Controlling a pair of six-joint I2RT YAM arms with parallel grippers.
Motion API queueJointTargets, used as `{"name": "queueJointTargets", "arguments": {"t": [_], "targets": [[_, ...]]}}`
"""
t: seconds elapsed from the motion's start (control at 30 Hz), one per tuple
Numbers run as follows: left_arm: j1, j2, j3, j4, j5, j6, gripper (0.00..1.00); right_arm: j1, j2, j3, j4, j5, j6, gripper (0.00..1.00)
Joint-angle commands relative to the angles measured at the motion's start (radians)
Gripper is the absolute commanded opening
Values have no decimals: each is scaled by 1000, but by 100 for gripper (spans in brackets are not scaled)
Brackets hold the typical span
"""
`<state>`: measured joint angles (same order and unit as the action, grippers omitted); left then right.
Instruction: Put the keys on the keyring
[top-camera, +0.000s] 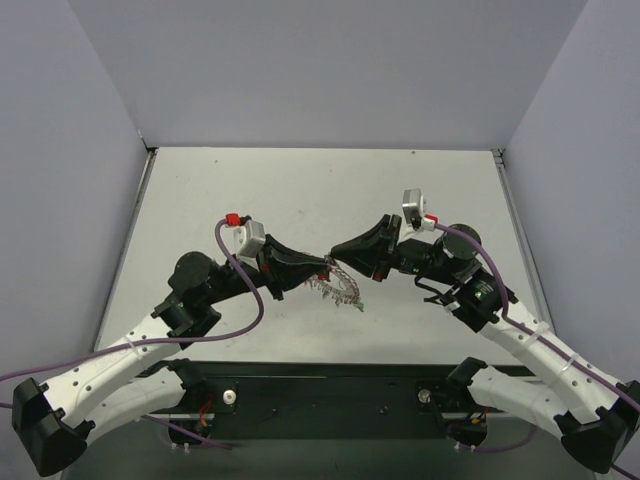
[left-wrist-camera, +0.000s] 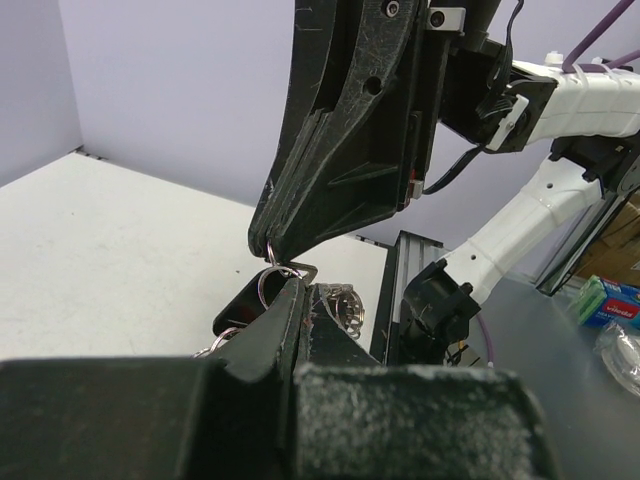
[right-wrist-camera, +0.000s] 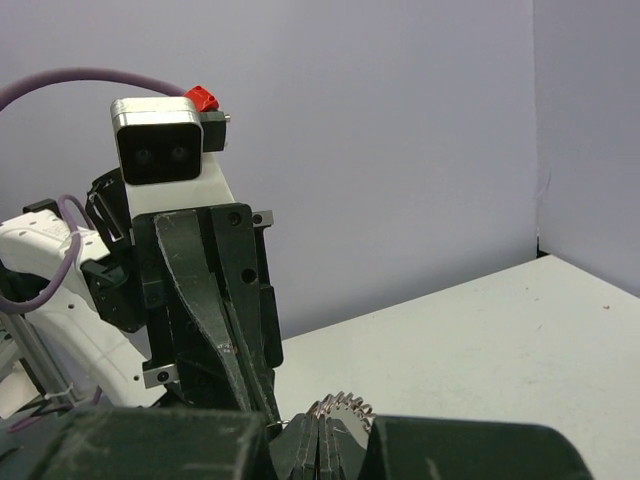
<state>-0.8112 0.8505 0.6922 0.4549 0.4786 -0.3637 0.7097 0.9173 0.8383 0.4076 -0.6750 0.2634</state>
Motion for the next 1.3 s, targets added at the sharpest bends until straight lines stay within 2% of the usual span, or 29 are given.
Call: {"name": "queueJointTargets", "arguments": {"t": [0.0, 0.6, 0.97, 1.03, 1.07, 1.27], "targets": [[-16, -25, 33, 271, 2, -30, 0, 34, 35, -36, -35, -29, -27, 0], [-14, -41, 26, 254, -3, -17, 0, 40, 29, -31, -33, -32, -29, 0], [-14, -64, 26, 219, -9, 11, 0, 40, -23, -16, -35, -104, -30, 1], [-16, -67, 27, 212, -8, 17, 0, 40, -29, -10, -38, -113, -30, 14], [-14, -70, 29, 211, -6, 16, 0, 40, -32, -10, -38, -121, -30, 25], [-16, -85, 35, 185, -1, 31, 0, 39, -73, 1, -52, -130, -38, 59]]}}
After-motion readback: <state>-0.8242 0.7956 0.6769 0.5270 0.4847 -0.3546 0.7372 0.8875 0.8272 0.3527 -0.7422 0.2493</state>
